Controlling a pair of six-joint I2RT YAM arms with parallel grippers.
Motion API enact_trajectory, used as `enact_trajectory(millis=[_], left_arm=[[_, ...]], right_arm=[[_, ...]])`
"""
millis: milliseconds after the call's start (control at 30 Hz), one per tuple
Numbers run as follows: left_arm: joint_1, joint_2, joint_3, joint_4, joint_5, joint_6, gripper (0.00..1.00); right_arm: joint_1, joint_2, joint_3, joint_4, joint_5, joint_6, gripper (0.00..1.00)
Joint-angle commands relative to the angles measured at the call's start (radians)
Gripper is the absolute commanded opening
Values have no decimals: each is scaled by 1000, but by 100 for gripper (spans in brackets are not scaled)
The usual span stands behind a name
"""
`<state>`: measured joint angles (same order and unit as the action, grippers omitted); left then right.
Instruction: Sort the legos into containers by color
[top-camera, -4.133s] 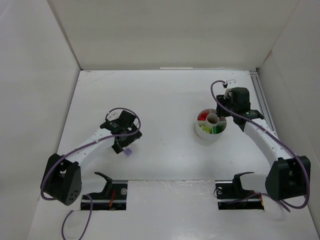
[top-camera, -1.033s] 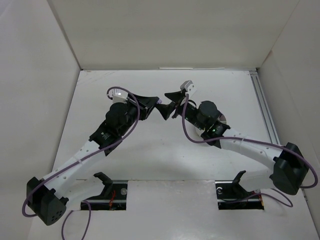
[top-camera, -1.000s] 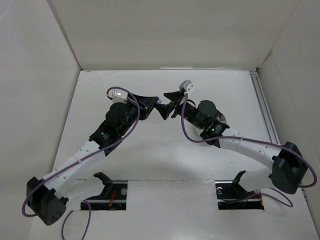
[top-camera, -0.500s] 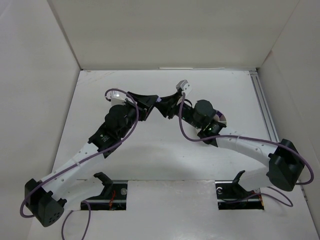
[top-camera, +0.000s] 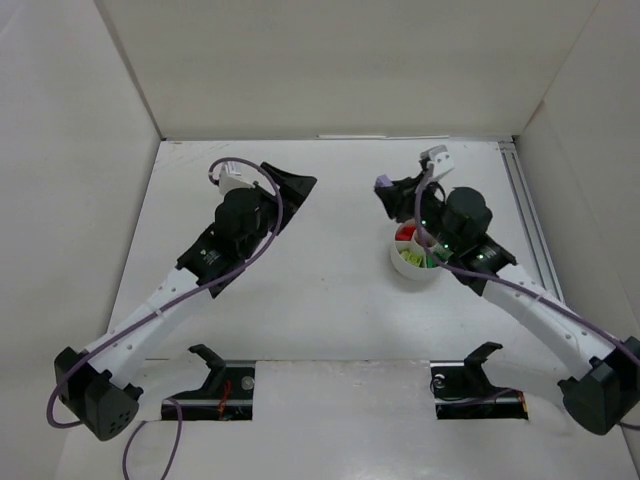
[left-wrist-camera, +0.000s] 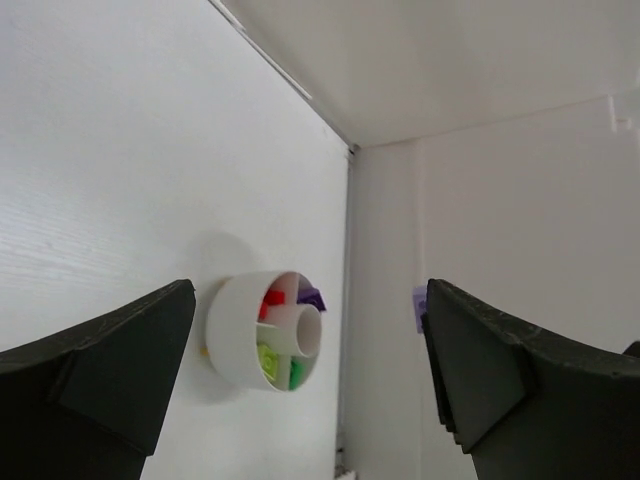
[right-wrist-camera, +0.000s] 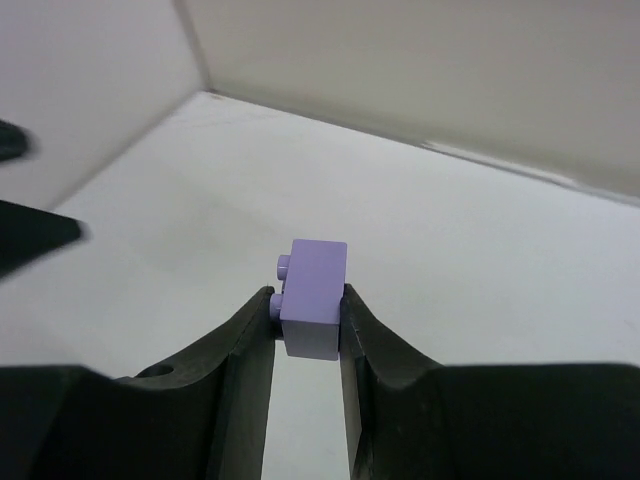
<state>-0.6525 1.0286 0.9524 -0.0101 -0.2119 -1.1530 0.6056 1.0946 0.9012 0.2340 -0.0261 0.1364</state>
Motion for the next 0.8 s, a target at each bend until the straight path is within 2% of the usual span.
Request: enact_trajectory(millis=[0,33,67,133,200,300,367,567,767], left_arm=[[75,43,109,-89,25,180,100],[89,62,132,-111,38,266,100],[102,95,143,-125,49,297,100],[125,123,152,-157,49,329,100],[138,145,152,-166,49,358,100],[163,168,138,-152,83,371,100],[174,168,128,-140,97,394,100],[194,186,118,-149,97,394,100],[212,205,109,-159,97,394,100]], right_arm=[[-140,-102,-27,-298,43,-7,0],[-229,-120,-27,-350,43,-17,0],[-269,-143,-18,-457,43,-40,0],[-335,-144,1,-550,54,-67,0],[-418,-106,10,-625,54,-96,0],[-506,-30,10,-641,-30,-132,0],[-529,2,10,-628,-95,-145,0],[-549,114,41,-628,-86,-175,0],[-561,171,50,-608,-147,-184,0]])
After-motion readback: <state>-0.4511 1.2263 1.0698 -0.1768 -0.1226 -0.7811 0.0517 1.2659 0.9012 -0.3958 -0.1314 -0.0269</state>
